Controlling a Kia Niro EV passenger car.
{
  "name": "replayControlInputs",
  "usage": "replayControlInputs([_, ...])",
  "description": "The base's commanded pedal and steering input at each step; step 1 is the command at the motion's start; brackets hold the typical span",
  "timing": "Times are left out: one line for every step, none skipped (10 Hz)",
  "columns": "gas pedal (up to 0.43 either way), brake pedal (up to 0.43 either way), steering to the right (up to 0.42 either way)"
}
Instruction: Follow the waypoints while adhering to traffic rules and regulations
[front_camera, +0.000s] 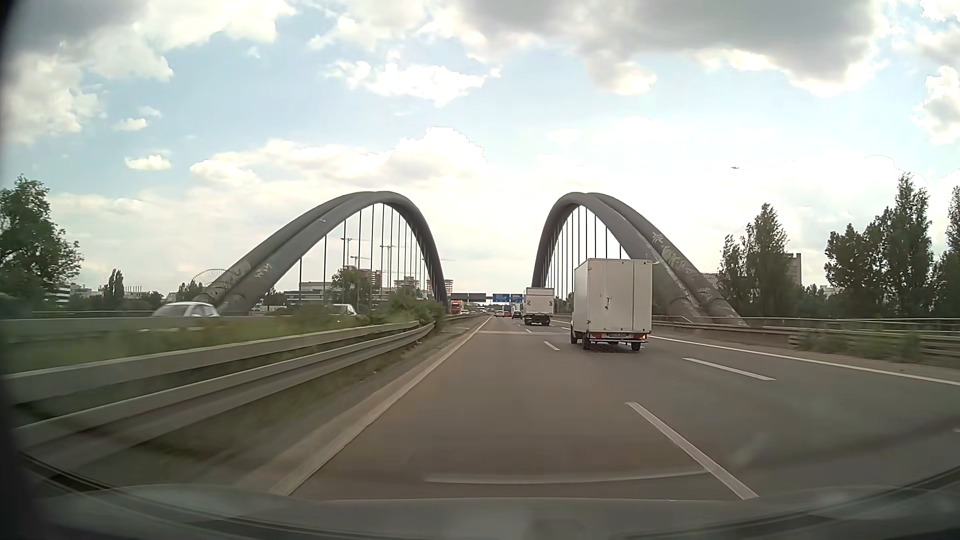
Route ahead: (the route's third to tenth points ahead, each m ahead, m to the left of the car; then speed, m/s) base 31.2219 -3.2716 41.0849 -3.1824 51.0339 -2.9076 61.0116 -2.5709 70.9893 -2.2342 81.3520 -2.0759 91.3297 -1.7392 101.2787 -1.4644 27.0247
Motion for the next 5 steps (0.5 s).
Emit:
replayControlInputs([0.157,0.03,-0.004])
replayControlInputs([0.157,0.03,-0.004])
replayControlInputs([0.157,0.03,-0.004])
replayControlInputs([0.157,0.03,-0.003])
replayControlInputs([0.157,0.03,-0.003])
